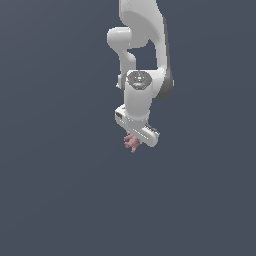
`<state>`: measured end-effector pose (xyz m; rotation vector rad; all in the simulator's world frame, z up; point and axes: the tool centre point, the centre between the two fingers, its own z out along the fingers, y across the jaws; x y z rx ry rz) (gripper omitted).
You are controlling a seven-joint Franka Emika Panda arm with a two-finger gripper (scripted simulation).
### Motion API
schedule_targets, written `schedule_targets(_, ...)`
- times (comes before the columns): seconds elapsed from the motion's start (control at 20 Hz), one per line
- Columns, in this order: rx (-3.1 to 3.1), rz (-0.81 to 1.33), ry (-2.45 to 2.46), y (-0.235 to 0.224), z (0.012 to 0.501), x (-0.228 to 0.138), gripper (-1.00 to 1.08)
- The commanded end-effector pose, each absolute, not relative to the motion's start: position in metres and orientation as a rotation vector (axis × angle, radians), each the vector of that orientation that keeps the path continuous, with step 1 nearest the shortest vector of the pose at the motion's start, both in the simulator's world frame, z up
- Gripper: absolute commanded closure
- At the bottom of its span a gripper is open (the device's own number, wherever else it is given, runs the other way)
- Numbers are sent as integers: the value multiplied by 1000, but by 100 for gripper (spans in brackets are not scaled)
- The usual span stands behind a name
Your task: Pick up the object and move it to a goal position.
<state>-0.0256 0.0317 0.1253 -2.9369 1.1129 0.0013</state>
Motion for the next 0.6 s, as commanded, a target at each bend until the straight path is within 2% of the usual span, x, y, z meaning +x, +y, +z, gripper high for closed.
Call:
schedule_targets(0.0,-2937,1,1112,20,137,-35,108)
schedule_targets(0.55,-2937,1,1112,-7,162,-55,108)
